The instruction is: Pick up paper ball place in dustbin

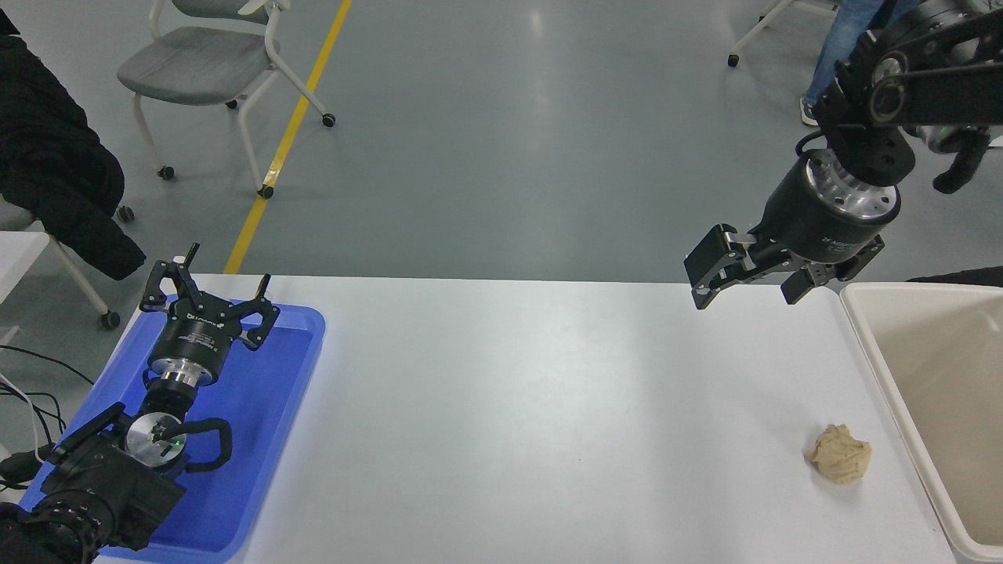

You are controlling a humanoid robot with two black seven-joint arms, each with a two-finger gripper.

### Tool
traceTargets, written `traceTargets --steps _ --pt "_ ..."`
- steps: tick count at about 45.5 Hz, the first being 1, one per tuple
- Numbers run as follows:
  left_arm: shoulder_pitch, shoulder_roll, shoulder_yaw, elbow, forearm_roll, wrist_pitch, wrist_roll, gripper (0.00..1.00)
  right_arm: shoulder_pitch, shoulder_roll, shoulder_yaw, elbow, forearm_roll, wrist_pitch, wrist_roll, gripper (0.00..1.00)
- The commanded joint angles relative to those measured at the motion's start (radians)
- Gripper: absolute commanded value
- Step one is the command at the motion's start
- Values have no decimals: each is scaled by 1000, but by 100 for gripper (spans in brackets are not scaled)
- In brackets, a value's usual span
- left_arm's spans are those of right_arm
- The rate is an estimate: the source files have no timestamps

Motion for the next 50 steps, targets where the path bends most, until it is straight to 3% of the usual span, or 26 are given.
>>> traceTargets --steps 1,25,41,50 --pt "0 0 0 -3 0 0 0 100 11 -6 -13 3 -5 0 -1 100" --pt "0 0 0 0 0 0 0 100 -176 -40 22 -102 -47 0 2 100" --pt "0 0 0 0 0 0 0 100 -546 -336 275 -252 -472 -10 2 100" --pt "0 0 0 0 0 0 0 100 -825 -382 499 -361 -617 -33 2 100"
